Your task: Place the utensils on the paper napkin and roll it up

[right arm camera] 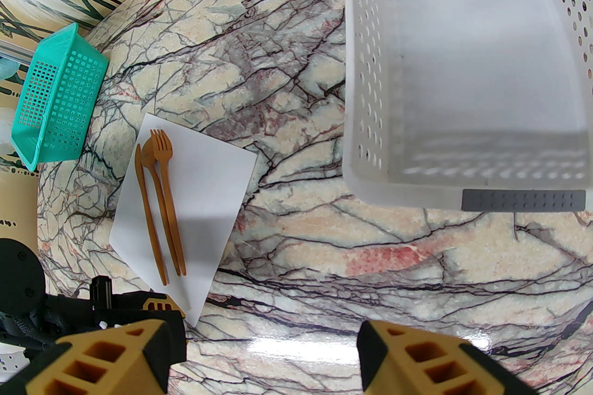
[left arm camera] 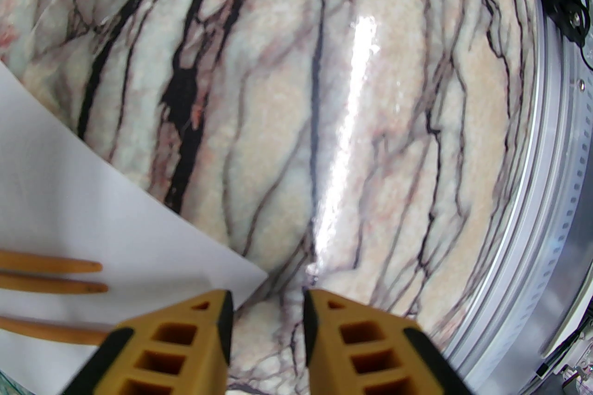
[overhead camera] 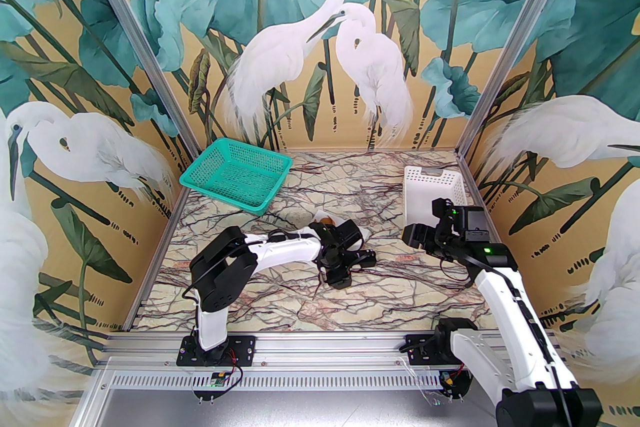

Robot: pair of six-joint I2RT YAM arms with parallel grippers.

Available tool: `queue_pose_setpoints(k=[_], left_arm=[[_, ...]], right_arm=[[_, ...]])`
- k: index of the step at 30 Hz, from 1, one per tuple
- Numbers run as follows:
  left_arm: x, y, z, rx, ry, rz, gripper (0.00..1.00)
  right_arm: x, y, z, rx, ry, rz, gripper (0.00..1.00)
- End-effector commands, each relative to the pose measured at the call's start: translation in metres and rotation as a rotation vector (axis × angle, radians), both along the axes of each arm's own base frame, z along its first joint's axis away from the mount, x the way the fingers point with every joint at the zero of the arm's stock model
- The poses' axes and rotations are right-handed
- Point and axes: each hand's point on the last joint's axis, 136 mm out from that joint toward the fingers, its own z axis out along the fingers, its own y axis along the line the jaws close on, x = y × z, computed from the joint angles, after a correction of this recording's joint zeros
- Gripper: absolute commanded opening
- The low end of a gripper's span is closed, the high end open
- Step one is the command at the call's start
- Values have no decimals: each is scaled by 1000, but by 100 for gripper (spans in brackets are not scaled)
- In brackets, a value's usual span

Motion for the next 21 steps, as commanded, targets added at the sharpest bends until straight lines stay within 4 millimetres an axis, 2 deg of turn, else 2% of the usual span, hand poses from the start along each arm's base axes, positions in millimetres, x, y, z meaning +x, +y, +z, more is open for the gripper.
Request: queue_pose_setpoints(k=[1, 9, 21], left_arm=[[5, -1, -3, 20, 8, 7, 32], [3, -3, -9, 37, 18, 5, 29], [-1, 9, -26, 117, 22, 7, 23]], right_arm=[[-1, -3, 2, -17, -16, 1, 73], [-1, -3, 2, -21, -17, 0, 73], [-1, -4, 2, -26, -17, -3, 73]])
